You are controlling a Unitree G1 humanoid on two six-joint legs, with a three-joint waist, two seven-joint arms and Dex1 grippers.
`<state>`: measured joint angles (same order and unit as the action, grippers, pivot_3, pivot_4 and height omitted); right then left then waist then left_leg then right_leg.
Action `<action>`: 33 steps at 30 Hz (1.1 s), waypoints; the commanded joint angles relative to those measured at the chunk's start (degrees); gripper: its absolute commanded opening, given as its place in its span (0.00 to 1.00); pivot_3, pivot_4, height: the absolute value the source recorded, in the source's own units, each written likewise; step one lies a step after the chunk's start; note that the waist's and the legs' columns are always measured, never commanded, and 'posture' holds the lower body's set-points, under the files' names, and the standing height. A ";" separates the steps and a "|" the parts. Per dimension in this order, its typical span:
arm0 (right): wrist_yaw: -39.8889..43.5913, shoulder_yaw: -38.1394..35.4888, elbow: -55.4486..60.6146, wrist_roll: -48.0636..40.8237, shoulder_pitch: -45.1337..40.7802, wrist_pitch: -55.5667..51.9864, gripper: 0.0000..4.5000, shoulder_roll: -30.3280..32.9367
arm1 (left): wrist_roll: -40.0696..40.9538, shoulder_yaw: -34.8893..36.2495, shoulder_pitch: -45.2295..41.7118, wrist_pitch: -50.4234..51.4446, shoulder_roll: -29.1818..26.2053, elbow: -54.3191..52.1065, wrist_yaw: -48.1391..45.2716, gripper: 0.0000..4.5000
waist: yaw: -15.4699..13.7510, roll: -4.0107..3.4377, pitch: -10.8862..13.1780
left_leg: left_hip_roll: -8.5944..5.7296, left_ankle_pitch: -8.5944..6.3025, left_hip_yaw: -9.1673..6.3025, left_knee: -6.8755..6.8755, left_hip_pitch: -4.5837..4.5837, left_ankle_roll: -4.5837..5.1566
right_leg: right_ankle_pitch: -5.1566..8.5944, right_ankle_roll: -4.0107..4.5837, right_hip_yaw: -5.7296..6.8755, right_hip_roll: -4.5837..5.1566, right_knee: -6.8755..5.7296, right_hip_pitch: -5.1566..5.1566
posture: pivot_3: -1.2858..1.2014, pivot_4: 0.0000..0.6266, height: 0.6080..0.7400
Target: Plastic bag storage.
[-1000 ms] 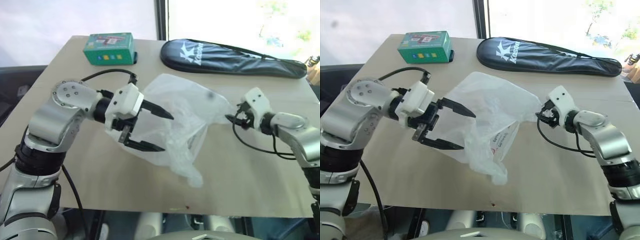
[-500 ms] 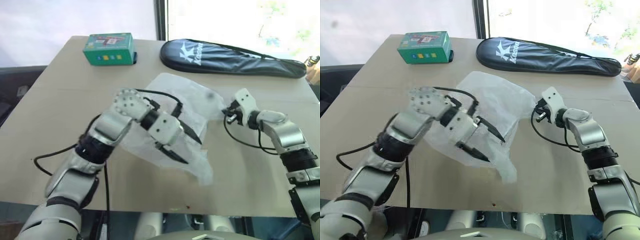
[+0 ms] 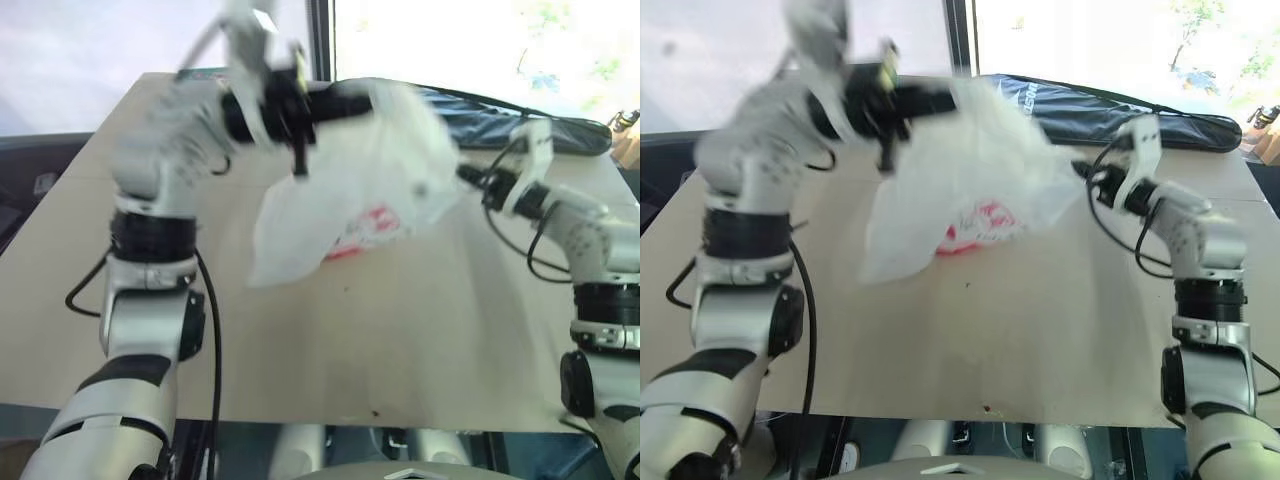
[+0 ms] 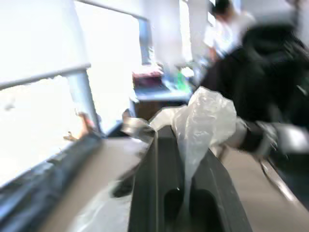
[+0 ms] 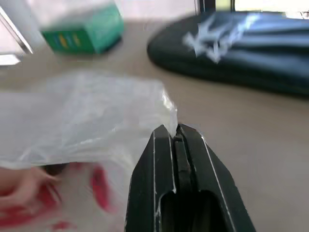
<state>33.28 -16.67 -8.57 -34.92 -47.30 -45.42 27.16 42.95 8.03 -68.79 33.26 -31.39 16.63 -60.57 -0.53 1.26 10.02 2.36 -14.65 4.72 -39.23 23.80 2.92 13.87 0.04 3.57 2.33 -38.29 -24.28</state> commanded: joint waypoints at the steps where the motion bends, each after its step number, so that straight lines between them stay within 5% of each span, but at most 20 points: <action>1: -3.81 -8.14 3.24 -8.75 -8.91 -2.68 0.00 0.66 | 0.29 7.03 -5.42 -2.05 -0.15 8.55 6.58 0.02 | -0.01 -0.02 0.01 | -0.03 0.00 0.00 0.00 -0.02 0.00 | 0.00 0.00 0.01 0.04 -0.11 0.00 | 0.52 0.24 1.00; 6: -9.55 -12.98 4.35 -15.91 -18.70 -6.04 0.00 1.80 | -6.14 6.95 -9.62 -10.39 0.81 17.75 8.45 0.02 | -0.31 -0.01 0.01 | -0.14 -0.01 0.01 0.10 0.10 0.00 | 0.00 0.01 0.09 0.19 -0.11 -0.10 | 0.52 0.24 1.00; 13: -13.99 -14.55 7.11 -20.21 -20.73 -8.46 0.00 2.08 | -7.60 6.07 -9.00 -11.11 1.88 18.69 7.30 0.02 | -0.08 -0.01 0.01 | -0.20 -0.10 0.26 0.05 0.23 0.16 | -0.01 -0.01 -0.02 0.34 -0.20 -0.31 | 0.52 0.24 1.00; 20: -30.09 -10.20 36.49 -22.53 5.70 -16.49 0.00 -0.49 | -17.46 -2.84 17.05 -17.65 4.03 -1.09 8.84 0.02 | -0.08 -0.37 -0.57 | -0.16 -0.10 0.48 0.47 0.00 0.14 | 0.01 0.02 -0.30 0.56 -0.40 -0.34 | 0.52 0.24 1.00; 24: -29.20 -1.27 48.61 -13.09 24.97 -11.17 0.00 0.89 | -15.46 -2.97 28.65 -12.27 5.49 -14.23 13.68 0.02 | -0.14 -0.33 -0.50 | -0.14 -0.08 0.46 -0.22 0.93 0.16 | -0.04 -0.06 -0.34 0.54 -0.63 -1.14 | 0.52 0.24 1.00; 28: -25.99 -0.45 54.09 -9.12 35.43 -7.09 0.00 3.19 | -12.97 -1.85 35.77 -8.78 4.58 -22.15 14.49 0.02 | -0.11 -0.36 -0.52 | -0.15 -0.07 0.46 -0.25 0.77 0.16 | -0.07 -0.12 -0.43 0.44 -0.63 -1.04 | 0.52 0.24 1.00; 33: -18.79 -7.46 60.75 -9.61 48.94 -1.77 0.50 7.00 | -7.72 3.35 44.55 -4.54 1.08 -28.48 14.39 0.50 | 0.06 -0.33 -0.52 | -0.10 -0.10 0.46 -0.03 -0.05 0.17 | 0.06 -0.27 -0.46 0.35 -0.41 -0.27 | 0.52 0.24 1.00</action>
<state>11.75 -19.26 47.96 -44.31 -0.11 -50.80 32.71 32.51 7.86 -24.77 27.65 -28.68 -7.69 -46.43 -0.47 0.93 9.50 2.26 -14.75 5.17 -39.27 23.74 3.09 13.94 -0.23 3.10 2.68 -38.74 -24.55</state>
